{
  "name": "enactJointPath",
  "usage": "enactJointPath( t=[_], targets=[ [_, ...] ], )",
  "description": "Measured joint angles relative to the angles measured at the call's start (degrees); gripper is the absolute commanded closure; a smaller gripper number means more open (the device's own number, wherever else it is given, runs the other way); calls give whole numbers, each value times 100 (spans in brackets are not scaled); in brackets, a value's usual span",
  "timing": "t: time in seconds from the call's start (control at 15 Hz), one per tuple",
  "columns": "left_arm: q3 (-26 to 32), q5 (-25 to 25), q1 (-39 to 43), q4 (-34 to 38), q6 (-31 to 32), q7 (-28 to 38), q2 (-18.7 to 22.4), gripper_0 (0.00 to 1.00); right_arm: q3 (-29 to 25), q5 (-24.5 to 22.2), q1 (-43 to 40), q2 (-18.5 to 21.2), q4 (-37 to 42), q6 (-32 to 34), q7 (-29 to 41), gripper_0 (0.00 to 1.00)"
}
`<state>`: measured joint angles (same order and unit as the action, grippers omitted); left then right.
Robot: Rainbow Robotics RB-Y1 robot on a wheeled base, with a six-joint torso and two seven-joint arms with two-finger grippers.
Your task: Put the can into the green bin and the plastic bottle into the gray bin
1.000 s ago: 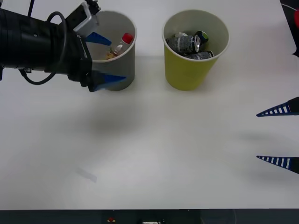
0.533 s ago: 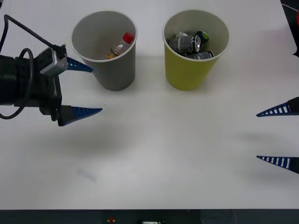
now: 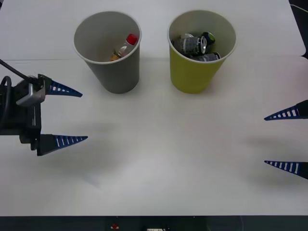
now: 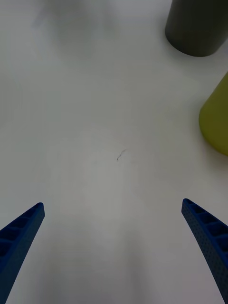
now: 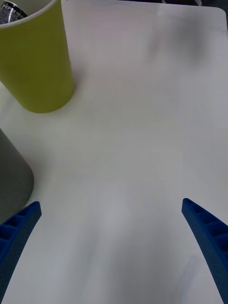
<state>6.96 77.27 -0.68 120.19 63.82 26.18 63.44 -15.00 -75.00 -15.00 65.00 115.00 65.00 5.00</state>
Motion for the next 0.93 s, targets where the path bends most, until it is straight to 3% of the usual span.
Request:
enactJointPath(
  t=[0.47, 0.93],
  targets=[
    [463, -507, 907, -9, -10, -605, 554, 0, 0, 0, 0, 0, 0, 0, 0, 0],
    [614, -556, 1220, -4, -10, -720, 653, 0, 0, 0, 0, 0, 0, 0, 0, 0]
  ],
)
